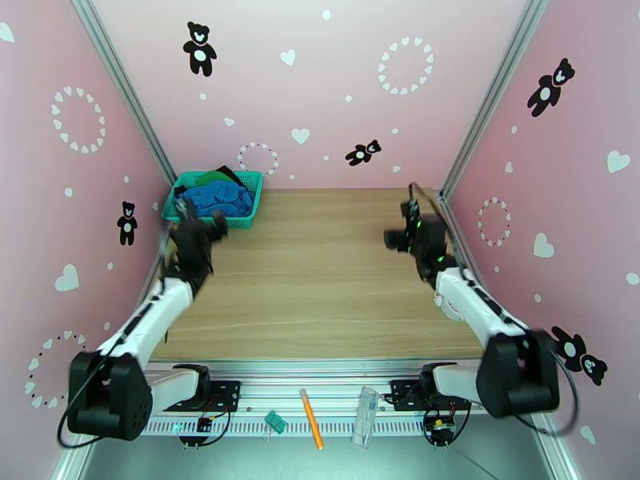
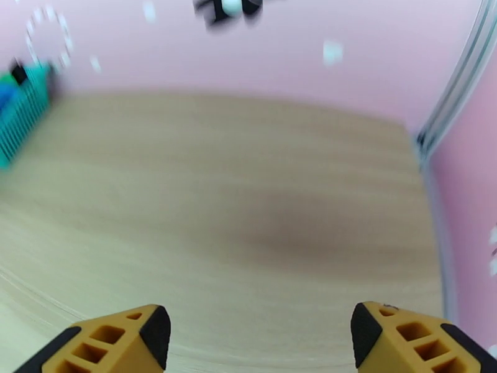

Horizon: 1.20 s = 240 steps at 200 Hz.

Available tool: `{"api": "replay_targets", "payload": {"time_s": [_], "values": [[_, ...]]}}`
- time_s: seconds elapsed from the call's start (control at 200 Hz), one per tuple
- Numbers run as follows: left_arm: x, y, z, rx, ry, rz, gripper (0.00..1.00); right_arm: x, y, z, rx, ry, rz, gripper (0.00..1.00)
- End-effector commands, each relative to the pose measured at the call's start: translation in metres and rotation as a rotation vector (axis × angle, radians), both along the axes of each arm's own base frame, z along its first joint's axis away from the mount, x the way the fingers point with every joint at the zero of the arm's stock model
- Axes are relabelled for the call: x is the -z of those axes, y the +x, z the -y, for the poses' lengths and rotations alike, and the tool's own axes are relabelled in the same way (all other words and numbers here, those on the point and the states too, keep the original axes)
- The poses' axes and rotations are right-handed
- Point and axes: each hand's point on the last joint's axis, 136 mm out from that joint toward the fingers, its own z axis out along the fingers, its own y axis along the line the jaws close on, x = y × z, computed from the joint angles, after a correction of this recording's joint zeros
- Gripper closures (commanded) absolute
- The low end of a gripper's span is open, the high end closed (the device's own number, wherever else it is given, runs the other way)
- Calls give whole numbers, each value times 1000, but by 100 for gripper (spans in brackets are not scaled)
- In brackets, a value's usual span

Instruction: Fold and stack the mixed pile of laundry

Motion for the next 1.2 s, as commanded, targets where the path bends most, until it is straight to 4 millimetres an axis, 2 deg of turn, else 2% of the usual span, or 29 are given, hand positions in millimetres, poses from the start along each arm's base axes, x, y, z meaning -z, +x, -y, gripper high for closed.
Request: {"api": "replay_targets", "payload": {"time_s": [0.0, 0.075, 0.23, 0.325, 0.415, 0.536, 0.691, 0.736, 0.791, 0.816, 0.846, 0.881, 0.941, 1.071, 1.136, 1.196], "values": [[33, -15, -15, -96, -77, -350, 2, 43, -50, -1, 75, 49, -326, 18], [34, 12, -17, -66, -151, -441, 2, 40, -50, -11, 68, 100, -354, 17], [62, 89, -16, 46, -288, -536, 2, 42, -44, -29, 48, 128, -390, 14], [74, 133, -17, 82, -264, -554, 1, 45, -42, -35, 40, 139, -401, 3], [90, 165, -20, 97, -232, -575, 2, 49, -41, -39, 38, 143, -407, 1], [118, 194, -27, 85, -201, -595, 2, 58, -42, -42, 36, 144, -431, 1], [158, 210, -34, 55, -191, -620, 2, 70, -44, -45, 33, 144, -468, 2], [168, 212, -34, 51, -196, -630, 7, 69, -44, -47, 24, 155, -470, 4], [177, 214, -33, 53, -208, -635, 20, 63, -45, -53, 9, 175, -468, 6], [180, 215, -32, 58, -215, -635, 31, 59, -46, -55, 6, 184, -465, 6], [182, 216, -29, 68, -224, -635, 49, 52, -47, -57, 8, 195, -457, 6], [182, 217, -28, 72, -231, -628, 71, 43, -48, -60, 11, 212, -449, 6], [176, 217, -27, 76, -242, -612, 100, 25, -52, -63, 32, 255, -430, 6], [144, 212, -27, 78, -242, -556, 100, -17, -62, -64, 121, 392, -350, 3], [114, 205, -25, 82, -240, -515, 100, -37, -68, -62, 182, 479, -299, 1], [79, 193, -22, 91, -239, -474, 100, -52, -76, -51, 302, 547, -259, 1]]}}
